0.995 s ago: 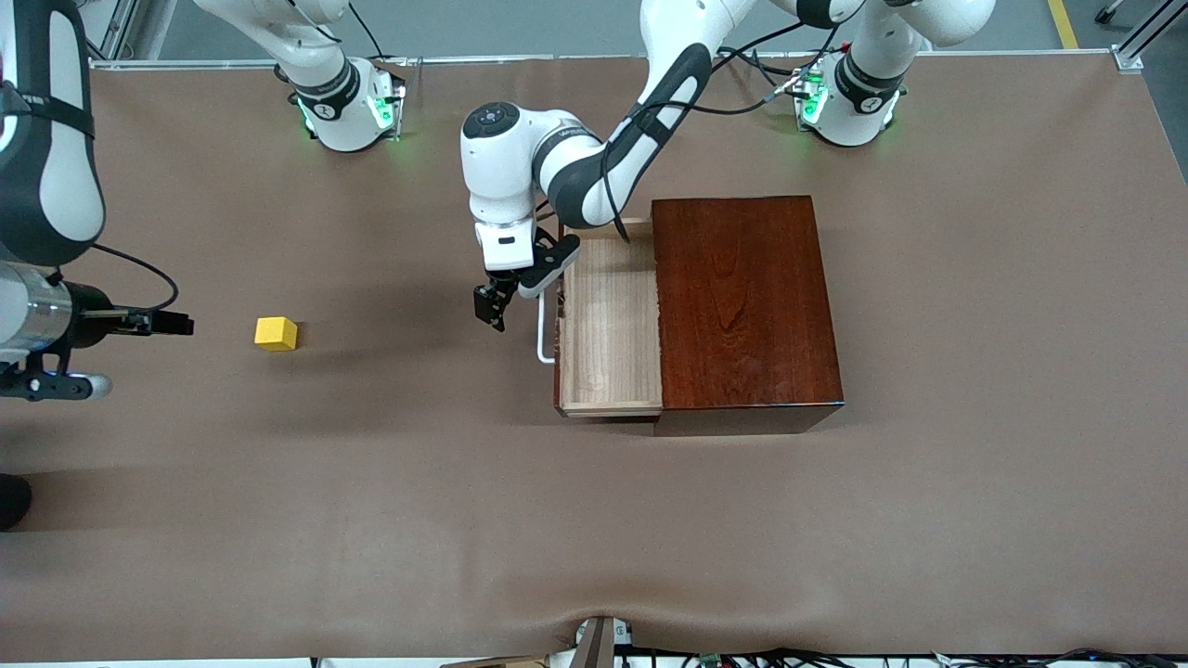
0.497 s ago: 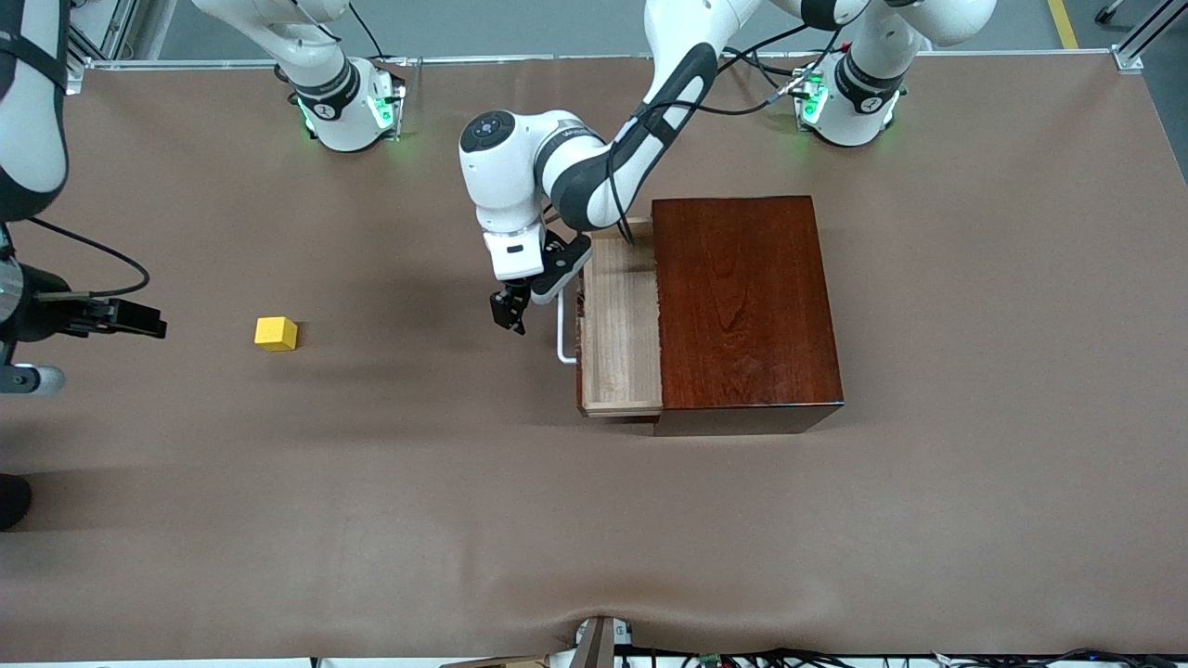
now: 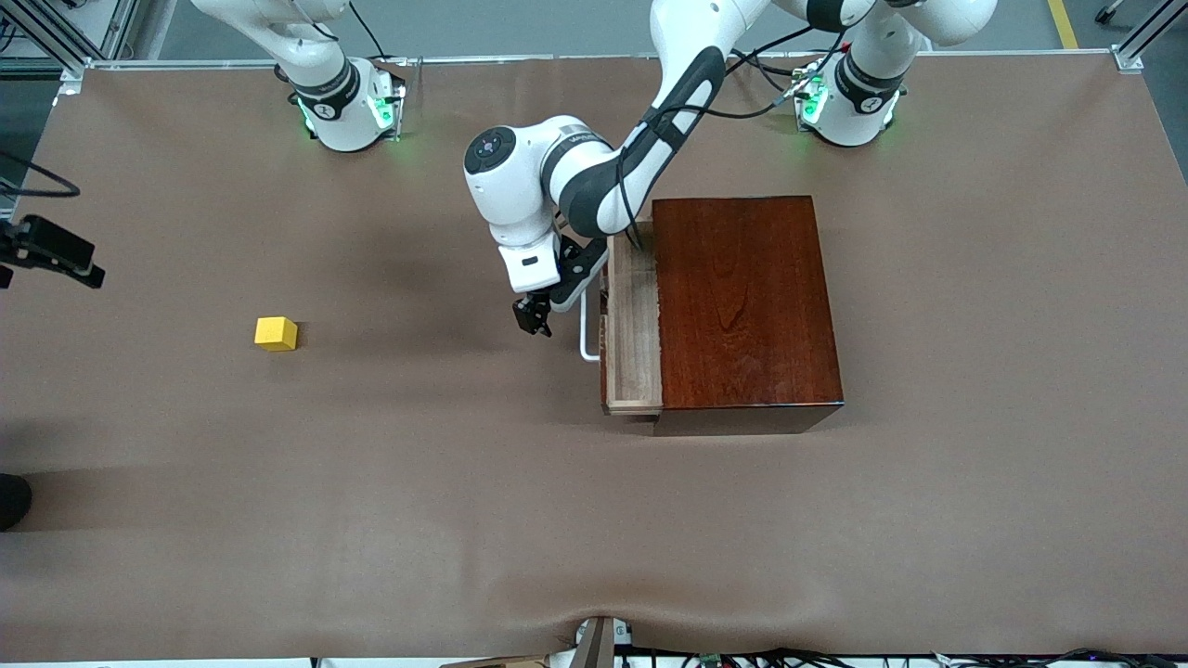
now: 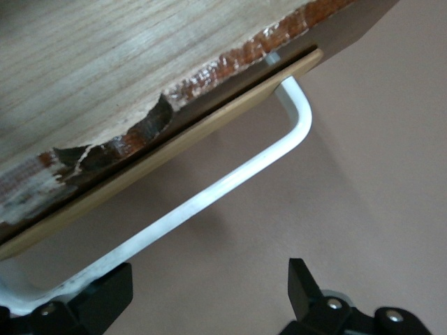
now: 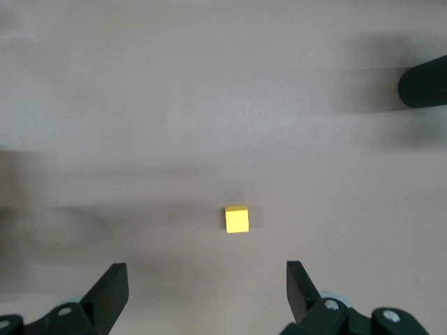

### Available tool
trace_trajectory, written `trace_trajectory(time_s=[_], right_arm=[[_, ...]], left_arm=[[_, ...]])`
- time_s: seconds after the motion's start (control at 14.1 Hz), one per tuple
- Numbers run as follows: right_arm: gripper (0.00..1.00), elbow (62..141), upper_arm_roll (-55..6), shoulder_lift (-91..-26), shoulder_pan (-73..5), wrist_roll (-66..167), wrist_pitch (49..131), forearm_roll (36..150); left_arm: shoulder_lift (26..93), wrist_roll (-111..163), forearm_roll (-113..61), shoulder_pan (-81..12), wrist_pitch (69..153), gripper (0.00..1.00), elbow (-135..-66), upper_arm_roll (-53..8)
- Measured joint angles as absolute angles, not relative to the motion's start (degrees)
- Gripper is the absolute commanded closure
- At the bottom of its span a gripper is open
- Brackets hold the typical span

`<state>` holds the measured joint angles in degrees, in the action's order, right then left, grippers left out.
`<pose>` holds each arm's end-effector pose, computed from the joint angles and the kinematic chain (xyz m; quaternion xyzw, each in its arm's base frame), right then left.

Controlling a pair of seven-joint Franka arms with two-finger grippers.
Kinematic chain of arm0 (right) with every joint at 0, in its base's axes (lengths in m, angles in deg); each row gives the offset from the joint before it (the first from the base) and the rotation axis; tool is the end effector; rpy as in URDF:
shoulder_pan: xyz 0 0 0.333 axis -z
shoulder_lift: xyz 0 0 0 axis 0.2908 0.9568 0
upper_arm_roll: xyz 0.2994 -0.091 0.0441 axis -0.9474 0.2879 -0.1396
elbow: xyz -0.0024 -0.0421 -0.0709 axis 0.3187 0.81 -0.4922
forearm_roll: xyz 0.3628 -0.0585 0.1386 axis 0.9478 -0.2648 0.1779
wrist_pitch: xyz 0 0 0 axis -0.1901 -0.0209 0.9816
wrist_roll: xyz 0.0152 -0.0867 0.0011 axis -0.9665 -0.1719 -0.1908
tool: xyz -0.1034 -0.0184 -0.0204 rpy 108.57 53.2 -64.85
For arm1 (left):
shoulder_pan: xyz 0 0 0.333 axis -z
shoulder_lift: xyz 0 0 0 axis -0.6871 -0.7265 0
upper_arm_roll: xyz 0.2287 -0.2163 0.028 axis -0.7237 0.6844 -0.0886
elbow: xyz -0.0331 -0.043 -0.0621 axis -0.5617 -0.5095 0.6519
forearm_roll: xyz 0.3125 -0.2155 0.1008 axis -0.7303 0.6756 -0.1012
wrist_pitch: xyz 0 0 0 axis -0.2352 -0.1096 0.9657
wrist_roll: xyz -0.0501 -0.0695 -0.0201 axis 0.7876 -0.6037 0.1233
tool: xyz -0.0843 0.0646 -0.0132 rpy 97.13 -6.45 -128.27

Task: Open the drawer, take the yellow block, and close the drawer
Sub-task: 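Push the drawer shut into the box with the left gripper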

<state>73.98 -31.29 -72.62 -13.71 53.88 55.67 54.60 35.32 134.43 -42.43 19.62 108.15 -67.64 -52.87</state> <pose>0.5865 -0.0218 0.6677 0.9999 -0.0038 0.0012 0.0092 0.4469 -0.6132 0.2786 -0.8722 -0.4693 -0.1343 0.0323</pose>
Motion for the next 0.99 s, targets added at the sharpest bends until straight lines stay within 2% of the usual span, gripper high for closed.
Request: trace_trajectory(time_s=[0.36, 0.64, 0.99], right_arm=[[0.0, 76.4, -29.9, -77.5, -13.8, 53.9, 49.8, 55.1], [0.0, 85.2, -29.2, -82.9, -13.9, 53.9, 52.6, 55.2], [0.0, 87.7, -29.1, -85.1, -15.3, 53.9, 53.1, 55.2]], left_arm=[[35.3, 134.4, -42.4, 18.4, 103.7, 0.0, -67.6, -52.9], [35.3, 134.3, -42.4, 17.5, 99.3, 0.0, -67.9, -53.1], [35.3, 134.3, -42.4, 16.9, 96.9, 0.0, -68.3, -53.2]])
